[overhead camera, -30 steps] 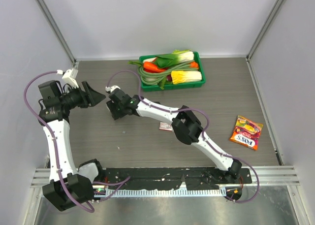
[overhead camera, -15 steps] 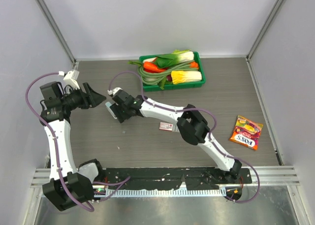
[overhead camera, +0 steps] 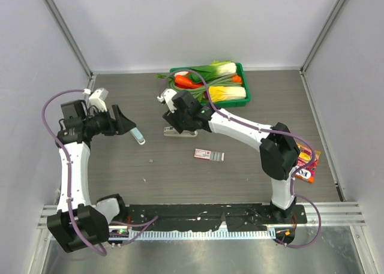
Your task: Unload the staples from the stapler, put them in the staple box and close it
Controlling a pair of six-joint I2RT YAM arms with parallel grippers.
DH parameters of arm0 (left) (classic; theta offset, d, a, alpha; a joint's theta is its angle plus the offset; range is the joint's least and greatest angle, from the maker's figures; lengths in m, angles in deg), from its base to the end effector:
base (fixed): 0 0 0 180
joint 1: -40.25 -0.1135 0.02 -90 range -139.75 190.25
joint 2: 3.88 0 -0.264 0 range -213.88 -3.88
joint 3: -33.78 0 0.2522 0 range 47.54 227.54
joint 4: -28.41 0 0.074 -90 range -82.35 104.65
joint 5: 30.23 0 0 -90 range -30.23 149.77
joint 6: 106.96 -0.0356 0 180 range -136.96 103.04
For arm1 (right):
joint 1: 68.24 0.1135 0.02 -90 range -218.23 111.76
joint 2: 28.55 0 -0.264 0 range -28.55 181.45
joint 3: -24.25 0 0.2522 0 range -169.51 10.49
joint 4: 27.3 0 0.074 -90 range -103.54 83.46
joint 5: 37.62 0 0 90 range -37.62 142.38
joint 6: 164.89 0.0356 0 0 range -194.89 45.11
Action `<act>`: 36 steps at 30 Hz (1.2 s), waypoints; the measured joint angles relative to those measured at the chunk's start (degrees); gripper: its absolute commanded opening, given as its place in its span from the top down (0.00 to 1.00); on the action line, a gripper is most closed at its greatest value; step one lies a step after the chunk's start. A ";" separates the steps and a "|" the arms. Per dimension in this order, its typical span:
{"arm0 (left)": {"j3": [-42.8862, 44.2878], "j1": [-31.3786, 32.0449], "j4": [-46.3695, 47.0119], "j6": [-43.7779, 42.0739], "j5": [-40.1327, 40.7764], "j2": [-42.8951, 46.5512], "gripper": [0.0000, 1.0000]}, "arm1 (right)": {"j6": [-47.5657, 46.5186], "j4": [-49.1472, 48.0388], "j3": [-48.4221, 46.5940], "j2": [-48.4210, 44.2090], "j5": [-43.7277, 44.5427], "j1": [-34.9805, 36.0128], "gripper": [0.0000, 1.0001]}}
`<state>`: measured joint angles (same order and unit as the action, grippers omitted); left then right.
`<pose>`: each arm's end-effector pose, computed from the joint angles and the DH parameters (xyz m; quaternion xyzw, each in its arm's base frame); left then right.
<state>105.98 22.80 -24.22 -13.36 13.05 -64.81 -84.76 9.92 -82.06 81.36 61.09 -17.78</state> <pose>0.2109 0.0391 0.3285 0.0077 0.8523 -0.3131 0.4189 0.2870 0.3392 0.2745 -0.4283 0.7998 0.0792 0.4131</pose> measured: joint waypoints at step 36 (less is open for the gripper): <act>-0.68 9.11 -5.79 -8.83 9.35 -2.08 0.27 | -13.18 7.48 -2.93 10.47 -12.79 -5.35 0.36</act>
<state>105.30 31.91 -30.01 -22.19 22.41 -66.88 -97.94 17.40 -84.99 91.83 48.30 -23.13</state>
